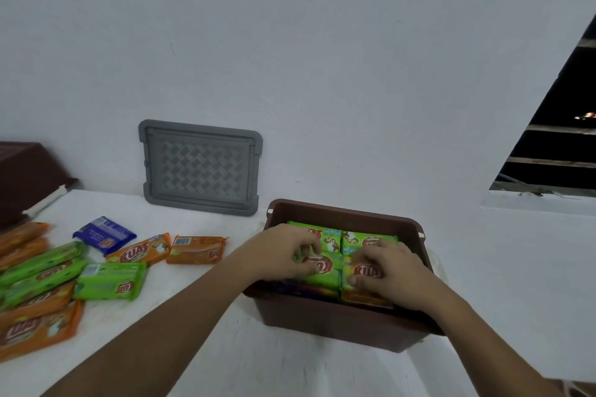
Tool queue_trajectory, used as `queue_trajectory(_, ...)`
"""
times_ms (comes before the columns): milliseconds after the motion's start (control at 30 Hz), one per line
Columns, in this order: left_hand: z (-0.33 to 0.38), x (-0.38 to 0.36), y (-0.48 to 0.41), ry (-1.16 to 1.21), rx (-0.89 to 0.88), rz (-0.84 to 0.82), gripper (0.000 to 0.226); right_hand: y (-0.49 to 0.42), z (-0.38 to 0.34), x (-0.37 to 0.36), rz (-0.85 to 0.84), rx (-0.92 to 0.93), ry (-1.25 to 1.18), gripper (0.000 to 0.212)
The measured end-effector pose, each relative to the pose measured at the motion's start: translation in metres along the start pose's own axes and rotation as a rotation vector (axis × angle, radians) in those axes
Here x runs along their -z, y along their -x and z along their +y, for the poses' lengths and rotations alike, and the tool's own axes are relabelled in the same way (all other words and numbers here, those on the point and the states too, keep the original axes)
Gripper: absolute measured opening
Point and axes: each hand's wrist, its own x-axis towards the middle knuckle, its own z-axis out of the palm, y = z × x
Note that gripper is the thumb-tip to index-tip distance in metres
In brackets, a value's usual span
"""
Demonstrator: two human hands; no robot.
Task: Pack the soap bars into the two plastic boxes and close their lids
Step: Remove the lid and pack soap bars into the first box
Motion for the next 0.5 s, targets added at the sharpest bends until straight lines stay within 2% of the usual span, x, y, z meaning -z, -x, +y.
queue_trajectory(100,-0.008,0.004,0.008,0.060,-0.019,0.102,0.026,-0.006,-0.005,0.003,0.016,-0.030,-0.076,0.042)
queue_trajectory(233,-0.025,0.008,0.019,0.152,-0.091,0.351,0.015,-0.019,-0.025,0.007,0.045,-0.074,-0.157,0.033)
queue_trajectory(367,-0.057,0.009,0.029,0.170,-0.134,0.568,0.016,-0.040,-0.054,0.009,0.116,-0.066,-0.160,0.029)
queue_trajectory(500,-0.105,0.022,0.043,0.160,-0.075,0.634,0.015,-0.072,-0.095,0.005,0.269,-0.056,-0.225,0.019)
